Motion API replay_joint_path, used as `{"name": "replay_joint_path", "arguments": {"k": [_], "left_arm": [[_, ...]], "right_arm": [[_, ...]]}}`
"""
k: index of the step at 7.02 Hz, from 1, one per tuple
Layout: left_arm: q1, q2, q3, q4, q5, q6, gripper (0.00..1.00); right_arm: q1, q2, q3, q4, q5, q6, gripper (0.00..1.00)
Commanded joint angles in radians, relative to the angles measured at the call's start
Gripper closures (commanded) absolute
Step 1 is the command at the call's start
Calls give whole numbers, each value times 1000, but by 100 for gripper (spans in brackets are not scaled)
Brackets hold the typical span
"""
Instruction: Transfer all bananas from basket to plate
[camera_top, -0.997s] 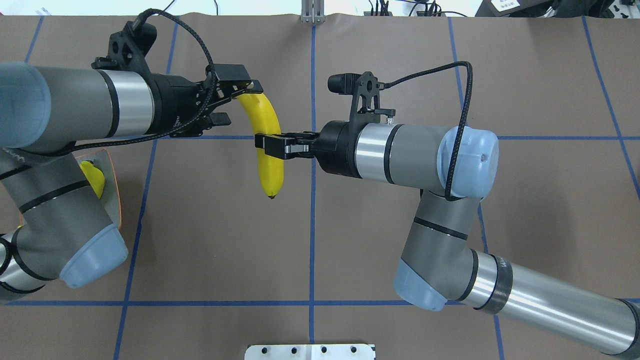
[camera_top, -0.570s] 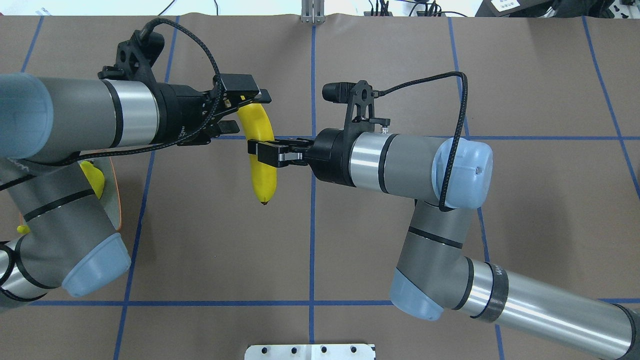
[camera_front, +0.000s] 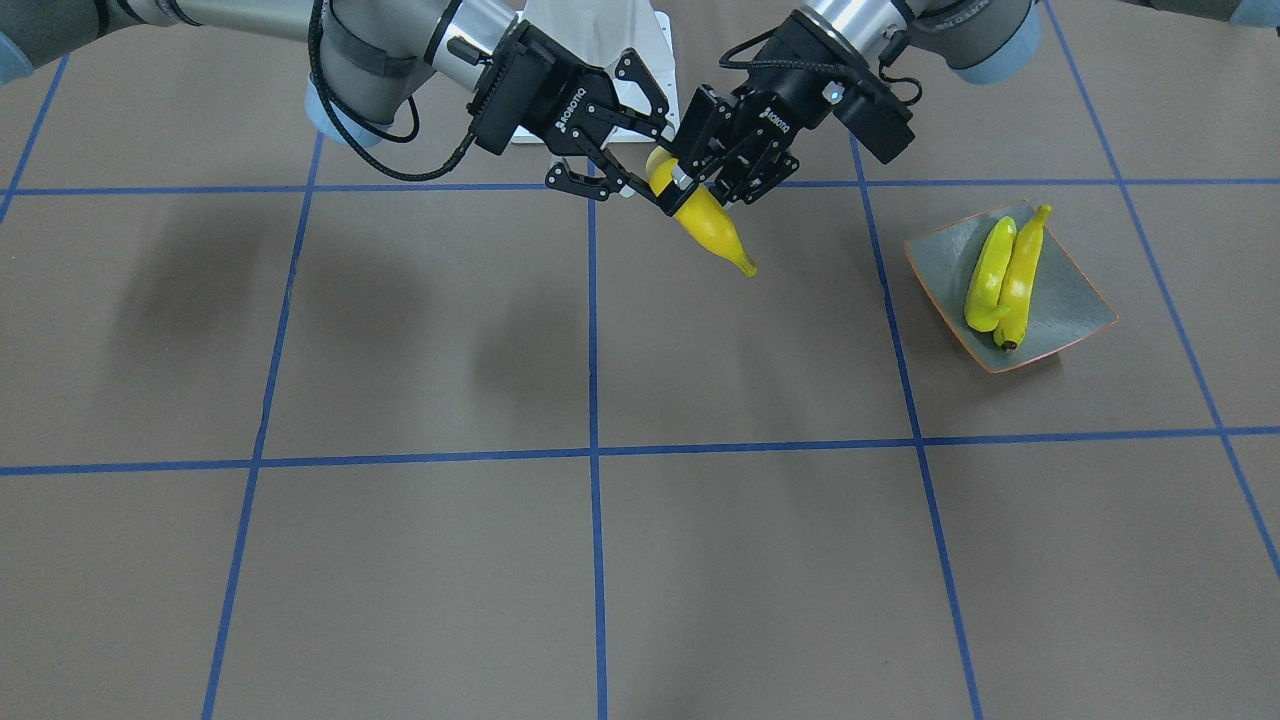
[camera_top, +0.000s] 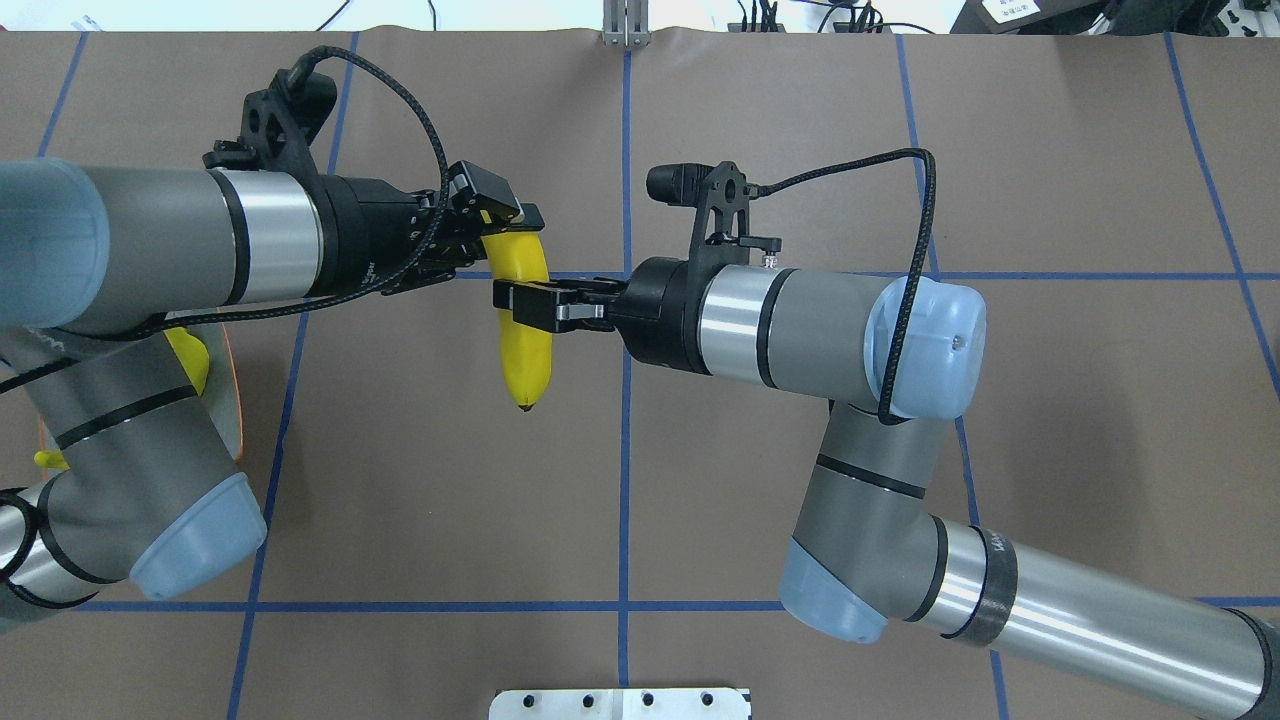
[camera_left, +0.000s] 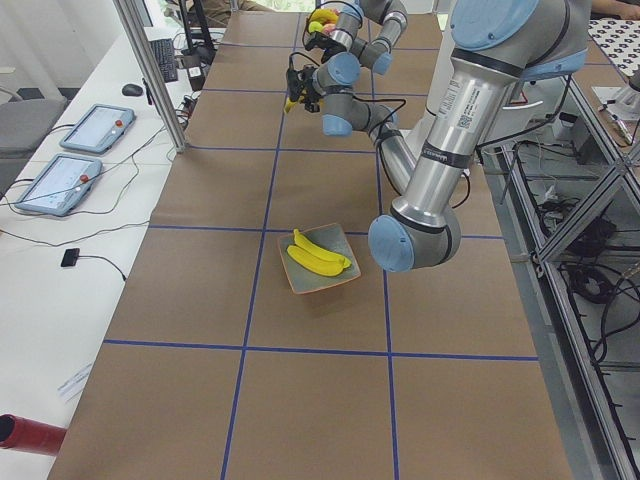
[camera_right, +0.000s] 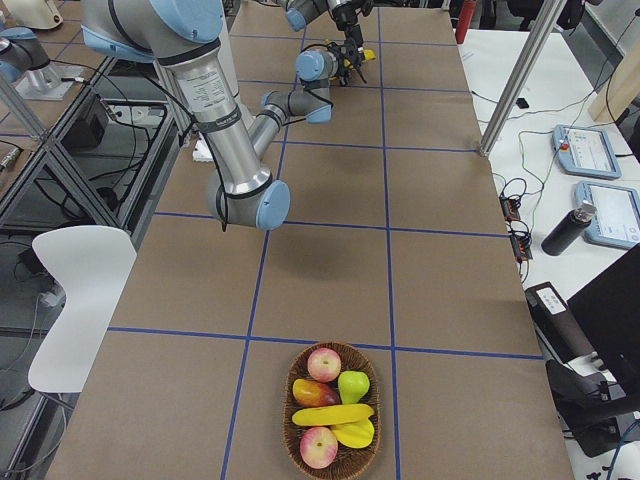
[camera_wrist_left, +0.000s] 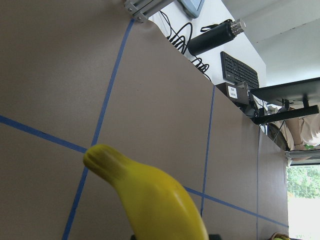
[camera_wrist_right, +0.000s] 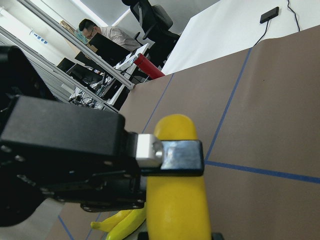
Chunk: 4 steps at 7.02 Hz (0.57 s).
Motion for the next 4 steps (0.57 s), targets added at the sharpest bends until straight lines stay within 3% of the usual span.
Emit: {"name": "replay_joint_path", "arguments": {"k": [1,2,4], "left_arm": [[1,8,-6,0,0,-3,100],[-2,31,-3,10,-50,5,100],[-47,189,-20,9,-104,14,100]], "right_arm": [[32,-3,23,-12,11,15,0],[76,-13,22,-42,29,16,0],[232,-24,23,-258,194,9,0]]}}
